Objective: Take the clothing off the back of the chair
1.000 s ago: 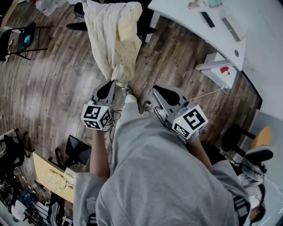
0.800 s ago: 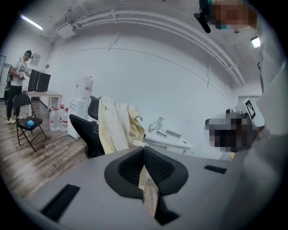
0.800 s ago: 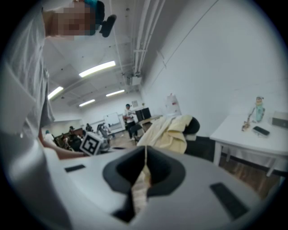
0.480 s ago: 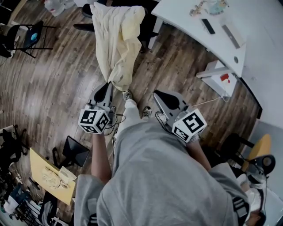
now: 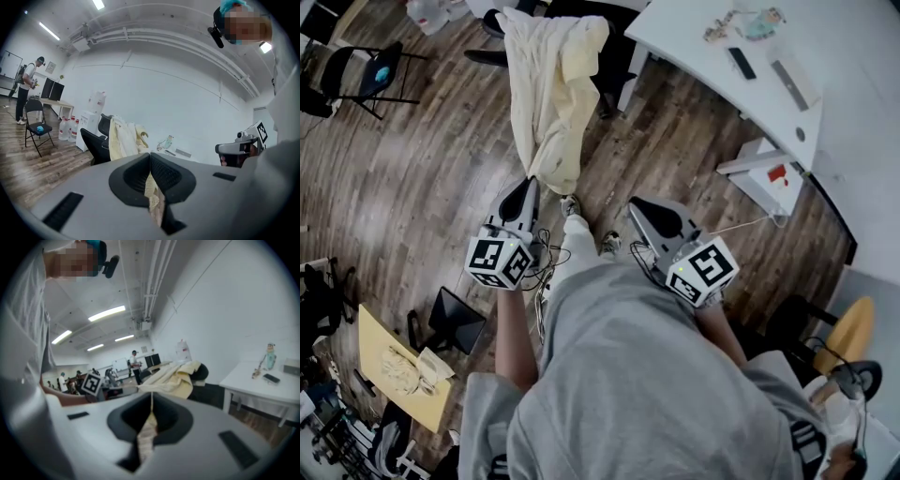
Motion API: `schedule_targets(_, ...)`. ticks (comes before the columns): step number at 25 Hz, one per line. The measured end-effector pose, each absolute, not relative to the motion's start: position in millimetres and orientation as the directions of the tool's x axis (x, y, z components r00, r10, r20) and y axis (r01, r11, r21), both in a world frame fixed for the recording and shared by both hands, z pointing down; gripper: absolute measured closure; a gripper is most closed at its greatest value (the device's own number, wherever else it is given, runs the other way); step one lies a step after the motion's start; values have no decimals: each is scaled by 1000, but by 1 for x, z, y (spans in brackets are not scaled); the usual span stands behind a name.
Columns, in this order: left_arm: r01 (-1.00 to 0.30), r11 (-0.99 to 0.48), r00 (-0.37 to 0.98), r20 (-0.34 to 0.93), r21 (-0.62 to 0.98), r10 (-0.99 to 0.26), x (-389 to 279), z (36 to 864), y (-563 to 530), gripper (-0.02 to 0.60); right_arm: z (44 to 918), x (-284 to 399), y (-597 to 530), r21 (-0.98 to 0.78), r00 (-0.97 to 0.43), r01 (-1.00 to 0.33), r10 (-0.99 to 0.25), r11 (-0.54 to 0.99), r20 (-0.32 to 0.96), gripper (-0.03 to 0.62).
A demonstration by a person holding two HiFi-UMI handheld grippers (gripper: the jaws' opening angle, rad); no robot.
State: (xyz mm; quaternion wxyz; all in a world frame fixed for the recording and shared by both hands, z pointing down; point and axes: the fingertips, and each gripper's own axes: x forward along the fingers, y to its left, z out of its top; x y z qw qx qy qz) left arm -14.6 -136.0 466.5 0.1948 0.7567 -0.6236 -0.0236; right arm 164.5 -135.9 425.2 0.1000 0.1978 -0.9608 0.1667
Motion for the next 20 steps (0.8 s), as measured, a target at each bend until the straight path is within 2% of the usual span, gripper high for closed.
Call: schedule_targets(20, -939, -130, 191, 169, 319, -967, 16, 453, -94, 545, 422, 184, -103, -264, -923, -359, -300, 895, 241, 559)
